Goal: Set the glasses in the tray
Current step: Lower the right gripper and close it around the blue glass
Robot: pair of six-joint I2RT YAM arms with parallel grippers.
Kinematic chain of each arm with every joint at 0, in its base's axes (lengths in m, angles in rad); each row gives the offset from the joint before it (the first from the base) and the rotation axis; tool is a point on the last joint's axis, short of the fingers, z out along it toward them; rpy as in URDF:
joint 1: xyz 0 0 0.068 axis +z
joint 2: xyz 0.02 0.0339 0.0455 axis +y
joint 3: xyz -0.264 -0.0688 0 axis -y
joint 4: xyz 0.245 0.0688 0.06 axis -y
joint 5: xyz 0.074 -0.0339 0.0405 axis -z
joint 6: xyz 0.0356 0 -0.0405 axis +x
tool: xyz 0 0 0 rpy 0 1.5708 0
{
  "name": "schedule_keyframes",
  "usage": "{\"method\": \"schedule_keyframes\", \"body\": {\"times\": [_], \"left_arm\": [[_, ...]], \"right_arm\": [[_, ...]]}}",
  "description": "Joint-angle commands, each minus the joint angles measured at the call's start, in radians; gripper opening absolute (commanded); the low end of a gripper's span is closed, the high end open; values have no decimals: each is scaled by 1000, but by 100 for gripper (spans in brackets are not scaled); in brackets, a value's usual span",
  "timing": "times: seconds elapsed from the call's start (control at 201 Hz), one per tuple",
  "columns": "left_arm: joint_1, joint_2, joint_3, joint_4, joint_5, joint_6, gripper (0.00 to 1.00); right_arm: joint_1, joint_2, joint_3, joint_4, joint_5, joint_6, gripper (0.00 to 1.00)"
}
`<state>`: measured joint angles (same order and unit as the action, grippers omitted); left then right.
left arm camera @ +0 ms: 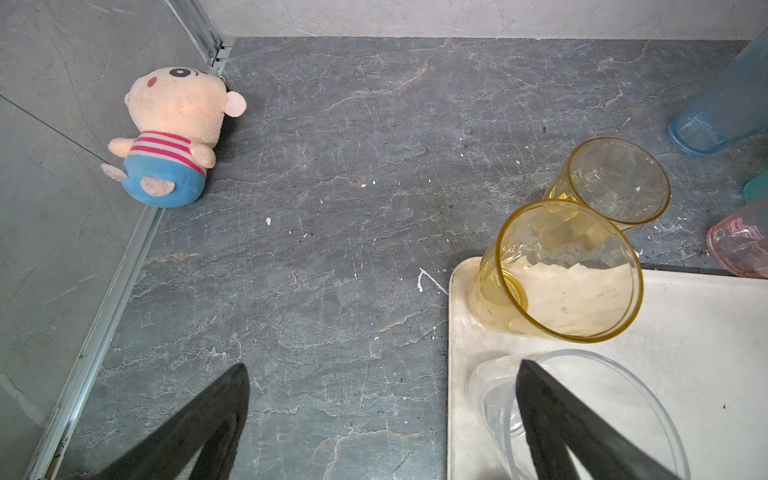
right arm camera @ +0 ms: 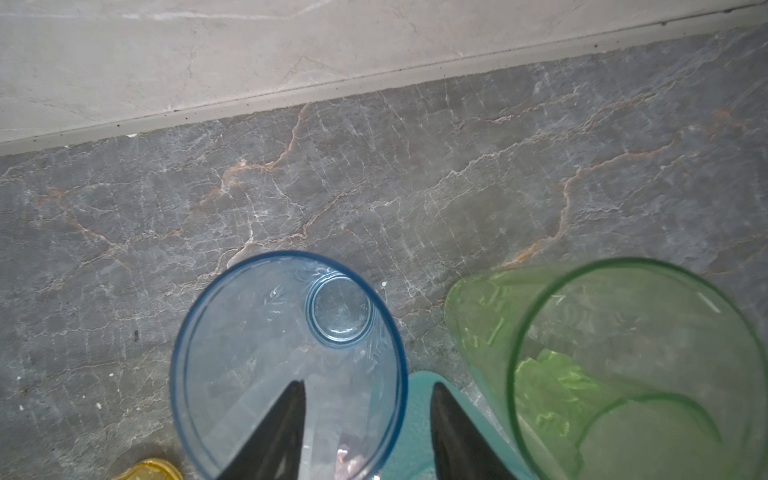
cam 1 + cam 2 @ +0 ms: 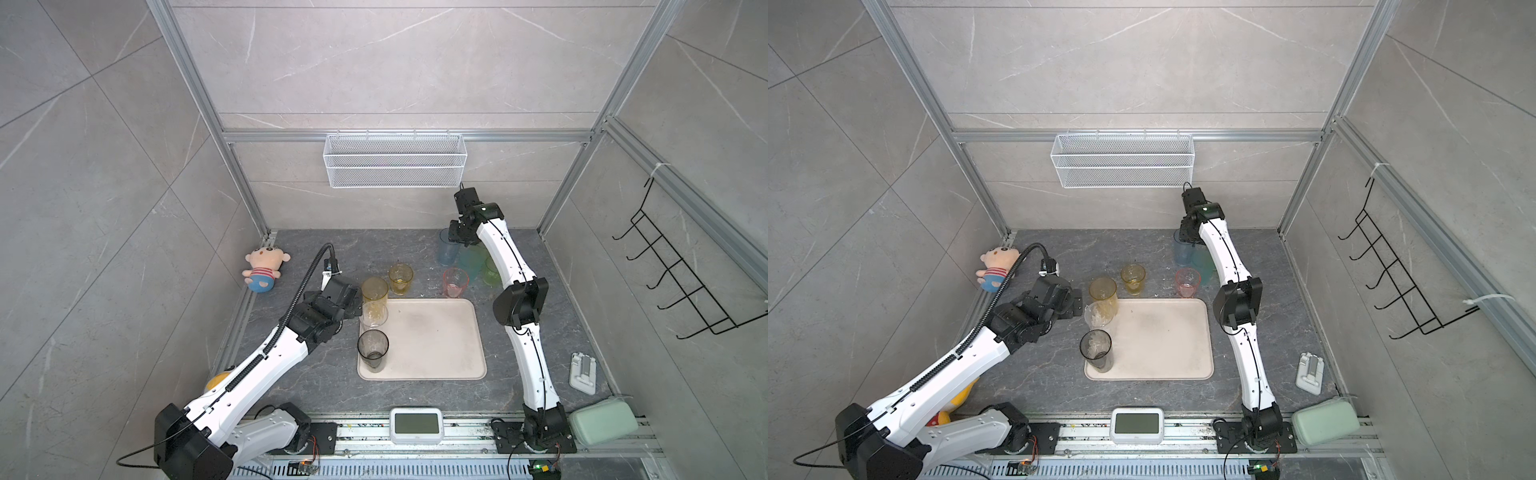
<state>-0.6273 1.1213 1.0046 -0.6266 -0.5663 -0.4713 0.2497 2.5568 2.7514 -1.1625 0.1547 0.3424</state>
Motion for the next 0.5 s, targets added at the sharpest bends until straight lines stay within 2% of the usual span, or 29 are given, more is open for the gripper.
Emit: {"method": "schedule_keyframes", "body": {"times": [0.0,0.493], "left_arm": [[5,12,20,14,8,-22,100],[5,15,30,11,16,-17,100]], "right_arm": [[-6,37,35,5,-25,-7,46],[-16,67,51,15,-55,-11,32]]}}
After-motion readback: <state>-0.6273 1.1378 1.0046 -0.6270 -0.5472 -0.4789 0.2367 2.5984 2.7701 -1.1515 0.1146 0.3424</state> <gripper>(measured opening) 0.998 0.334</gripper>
